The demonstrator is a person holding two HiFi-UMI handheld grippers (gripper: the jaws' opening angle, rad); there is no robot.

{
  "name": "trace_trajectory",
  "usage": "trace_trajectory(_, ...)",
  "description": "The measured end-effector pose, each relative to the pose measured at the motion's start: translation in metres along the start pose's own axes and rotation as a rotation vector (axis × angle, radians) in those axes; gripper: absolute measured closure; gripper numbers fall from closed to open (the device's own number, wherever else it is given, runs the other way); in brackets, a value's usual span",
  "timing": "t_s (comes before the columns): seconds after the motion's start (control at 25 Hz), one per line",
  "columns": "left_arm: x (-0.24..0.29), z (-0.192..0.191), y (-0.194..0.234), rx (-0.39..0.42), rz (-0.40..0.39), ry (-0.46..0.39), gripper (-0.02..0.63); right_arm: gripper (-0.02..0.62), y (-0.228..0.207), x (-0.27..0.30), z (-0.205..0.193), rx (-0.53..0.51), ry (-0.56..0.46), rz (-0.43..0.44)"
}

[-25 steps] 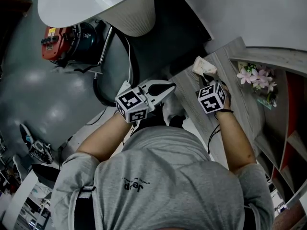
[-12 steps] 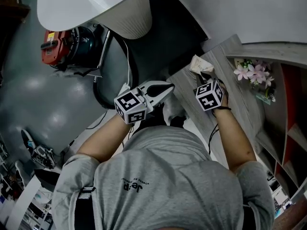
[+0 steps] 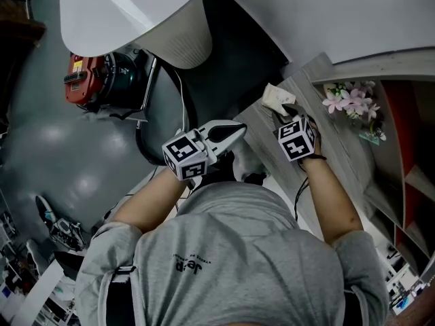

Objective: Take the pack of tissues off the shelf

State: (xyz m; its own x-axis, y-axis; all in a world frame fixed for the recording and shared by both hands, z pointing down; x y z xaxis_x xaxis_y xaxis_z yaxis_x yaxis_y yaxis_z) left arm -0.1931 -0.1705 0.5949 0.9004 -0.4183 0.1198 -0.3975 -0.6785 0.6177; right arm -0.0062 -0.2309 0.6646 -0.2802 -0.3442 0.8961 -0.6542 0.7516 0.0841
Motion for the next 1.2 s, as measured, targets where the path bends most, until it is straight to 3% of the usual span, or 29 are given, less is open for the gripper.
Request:
trace_trajectory(0.08, 0.003, 0.004, -0.004, 0.009, -0.007, 0.002, 0.584, 0.417, -0.001, -0.010, 0.004, 0.008, -0.023, 0.011)
trace_trajectory(0.68, 0.039, 0.059, -0.057, 0.112, -0.095, -0.003, 0.584, 0.416, -0.033, -0.121, 0.021, 0.147, -0.259, -0.037)
trace_trajectory(1.2, 0.110, 0.111, -0.146, 0.222, -0.263, -0.023, 0.584, 0.457, -0.068, -0.251, -0.006, 0.273, -0.464, -0.135)
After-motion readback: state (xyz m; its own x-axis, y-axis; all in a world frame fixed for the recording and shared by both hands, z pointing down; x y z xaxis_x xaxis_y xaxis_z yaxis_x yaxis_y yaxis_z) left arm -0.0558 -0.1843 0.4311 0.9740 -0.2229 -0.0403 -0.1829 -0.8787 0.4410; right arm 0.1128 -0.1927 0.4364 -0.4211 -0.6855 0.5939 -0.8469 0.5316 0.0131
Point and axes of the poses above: the fingertips, and each gripper's own axes: x forward along the fingers, y to its left, z out of its top, the point moved 7 cm from there along -x, backward along the fingers
